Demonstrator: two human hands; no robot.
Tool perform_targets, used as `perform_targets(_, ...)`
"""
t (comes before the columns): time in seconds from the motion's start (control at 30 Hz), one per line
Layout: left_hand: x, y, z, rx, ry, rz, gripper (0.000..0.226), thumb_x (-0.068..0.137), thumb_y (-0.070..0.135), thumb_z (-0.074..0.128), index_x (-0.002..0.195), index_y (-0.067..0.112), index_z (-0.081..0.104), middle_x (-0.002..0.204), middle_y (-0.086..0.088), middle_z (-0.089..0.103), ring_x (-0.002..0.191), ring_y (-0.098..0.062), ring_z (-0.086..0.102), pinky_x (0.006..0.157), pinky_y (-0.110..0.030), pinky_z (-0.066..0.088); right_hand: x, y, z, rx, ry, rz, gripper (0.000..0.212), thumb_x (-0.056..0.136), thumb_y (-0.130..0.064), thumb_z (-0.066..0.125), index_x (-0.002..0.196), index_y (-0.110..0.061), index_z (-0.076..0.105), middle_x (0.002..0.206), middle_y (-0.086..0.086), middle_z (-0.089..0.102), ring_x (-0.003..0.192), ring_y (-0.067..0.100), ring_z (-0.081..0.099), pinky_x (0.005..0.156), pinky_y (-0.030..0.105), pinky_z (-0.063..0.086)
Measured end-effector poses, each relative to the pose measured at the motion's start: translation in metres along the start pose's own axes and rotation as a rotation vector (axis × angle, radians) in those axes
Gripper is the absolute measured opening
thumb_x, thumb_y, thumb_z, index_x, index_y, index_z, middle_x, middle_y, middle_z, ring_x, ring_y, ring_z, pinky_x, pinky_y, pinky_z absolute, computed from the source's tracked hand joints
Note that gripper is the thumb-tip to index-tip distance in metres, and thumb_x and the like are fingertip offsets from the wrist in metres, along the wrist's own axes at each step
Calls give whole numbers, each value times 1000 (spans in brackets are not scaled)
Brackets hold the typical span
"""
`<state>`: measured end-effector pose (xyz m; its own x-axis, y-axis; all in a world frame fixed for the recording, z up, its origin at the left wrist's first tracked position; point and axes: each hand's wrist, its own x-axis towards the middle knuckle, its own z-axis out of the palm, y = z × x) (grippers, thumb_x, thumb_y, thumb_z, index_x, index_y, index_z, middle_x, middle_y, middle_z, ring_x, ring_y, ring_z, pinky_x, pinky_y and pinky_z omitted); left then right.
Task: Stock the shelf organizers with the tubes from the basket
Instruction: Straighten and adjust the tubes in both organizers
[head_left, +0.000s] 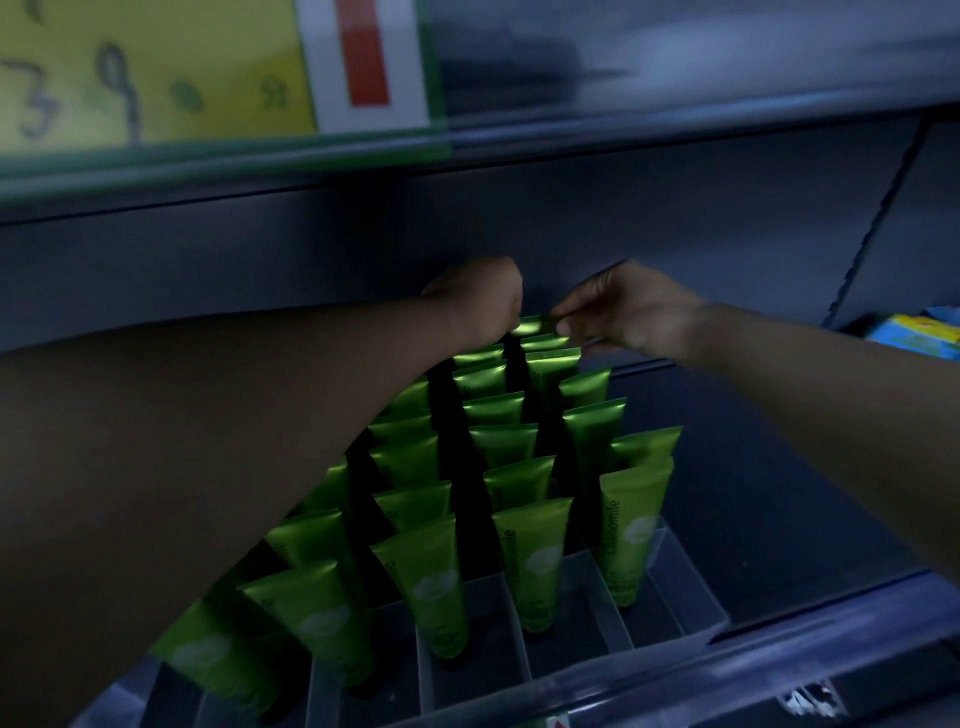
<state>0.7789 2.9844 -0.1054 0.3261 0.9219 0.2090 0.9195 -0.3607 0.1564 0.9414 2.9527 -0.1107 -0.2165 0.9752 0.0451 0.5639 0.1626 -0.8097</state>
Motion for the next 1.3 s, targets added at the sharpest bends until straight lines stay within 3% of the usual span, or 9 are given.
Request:
perform_targets(0.17,-7,2,-9,-58,49,51,21,83,7,58,99,11,70,107,-8,69,101,-24,63,89,-30,49,-5,-6,-10,-36,34,-68,25,86,-7,64,112,-5,64,95,10,62,88,15,55,87,37,51)
perform_targets(0.3,-16,13,-17,-107,94,115,29,80,-1,51,98,9,70,102,-8,70,98,-22,63,82,-22,45,-14,-8,-14,-66,51,-132,24,85,-7,65,109,-4,65,89,8,61,82,15,53,84,39,52)
perform_targets(0.37,-22,20,-19,-134,97,159,27,79,-2,52,96,8,70,97,-8,71,94,-21,64,78,-22,45,-21,-8,-15,-88,44,-150,22,84,-8,66,106,-4,66,80,4,62,77,10,54,80,32,53)
perform_targets(0.43,-25,25,-20,-157,69,191,24,79,-2,53,95,6,70,94,-9,71,91,-21,65,78,-24,48,-25,-5,-14,-119,34,-155,20,84,-10,68,103,-6,69,77,1,63,73,7,55,74,23,51)
perform_targets(0.57,-30,33,-18,-159,-40,214,19,78,0,63,96,3,70,94,-13,71,91,-23,66,81,-31,51,-36,1,-11,-152,-17,-107,14,82,-11,70,96,-8,70,77,1,64,74,11,57,78,28,52)
perform_targets(0.77,-31,34,-10,-41,-112,206,27,75,7,73,102,5,69,100,-9,71,93,-20,65,79,-25,48,-40,9,-7,-173,-73,-46,11,80,-8,71,91,-9,71,75,5,66,69,15,60,72,26,56)
perform_targets(0.9,-31,32,-5,-9,-99,195,26,76,6,72,101,6,69,100,-8,71,92,-19,64,75,-23,45,-40,12,-1,-146,-58,-28,9,80,-5,71,89,-7,71,67,0,63,60,10,59,57,12,54)
perform_targets(1.03,-31,32,-4,6,-73,193,20,75,7,73,95,8,71,93,-8,72,86,-20,65,72,-26,47,-40,10,0,-88,-37,-14,6,78,-4,72,83,-7,72,63,-1,63,54,3,57,51,10,49)
perform_targets(1.3,-31,33,-3,35,-33,192,10,73,9,73,83,11,71,72,-2,64,74,-17,61,62,-24,40,-41,6,5,-101,-32,-23,8,78,-9,74,76,-16,71,68,4,65,60,8,57,57,15,53)
